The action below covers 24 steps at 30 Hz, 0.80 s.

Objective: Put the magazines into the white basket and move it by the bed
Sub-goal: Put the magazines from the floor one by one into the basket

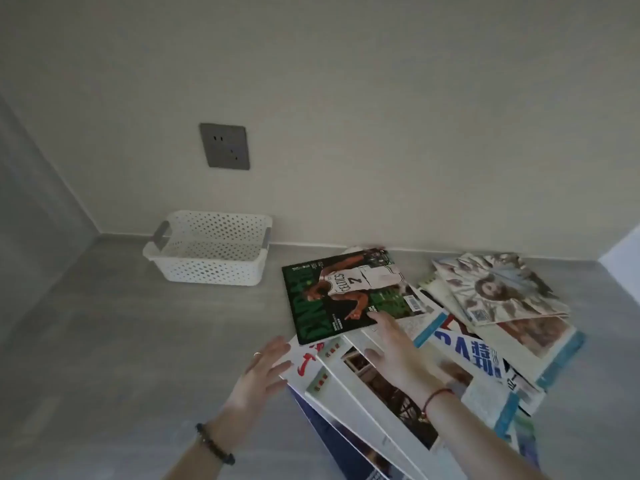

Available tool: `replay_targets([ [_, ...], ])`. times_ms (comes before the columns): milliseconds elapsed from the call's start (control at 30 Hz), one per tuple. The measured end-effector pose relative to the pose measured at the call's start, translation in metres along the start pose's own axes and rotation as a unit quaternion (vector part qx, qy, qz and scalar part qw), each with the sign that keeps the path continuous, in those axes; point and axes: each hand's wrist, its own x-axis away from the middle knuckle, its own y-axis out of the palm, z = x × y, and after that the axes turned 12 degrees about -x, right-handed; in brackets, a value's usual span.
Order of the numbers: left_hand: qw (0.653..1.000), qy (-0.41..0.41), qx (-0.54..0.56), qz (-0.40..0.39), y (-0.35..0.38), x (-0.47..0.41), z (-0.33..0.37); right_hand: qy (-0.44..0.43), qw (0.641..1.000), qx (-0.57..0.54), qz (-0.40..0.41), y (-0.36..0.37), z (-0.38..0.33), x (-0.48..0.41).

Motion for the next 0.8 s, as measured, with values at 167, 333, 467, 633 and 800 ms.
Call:
replay_targets([
  [167, 1.000, -0.016, -0.004, 0.019, 0.013, -0.028, 0.006, -0.058, 0.983, 0.167, -0.058, 0.004, 0.021, -0.057],
  [333, 0.999, -0.037, 0.001, 0.026, 0.005, -0.041, 0.002, -0.096, 0.958, 0.241, -0.122, 0.012, 0.038, -0.085],
  [467, 0.998, -0.043, 0.000, 0.040, -0.003, -0.055, 0.005, -0.187, 0.941, 0.272, -0.075, 0.016, 0.040, -0.081],
  [633, 0.998, -0.052, 0.013, 0.014, -0.010, -0.066, 0.018, -0.205, 0.970, 0.123, 0.039, -0.001, 0.015, -0.072],
  [800, 1.000, -0.016, 0.012, -0.009, -0.032, -0.073, 0.035, -0.240, 0.944, 0.091, 0.209, -0.047, -0.056, -0.076],
])
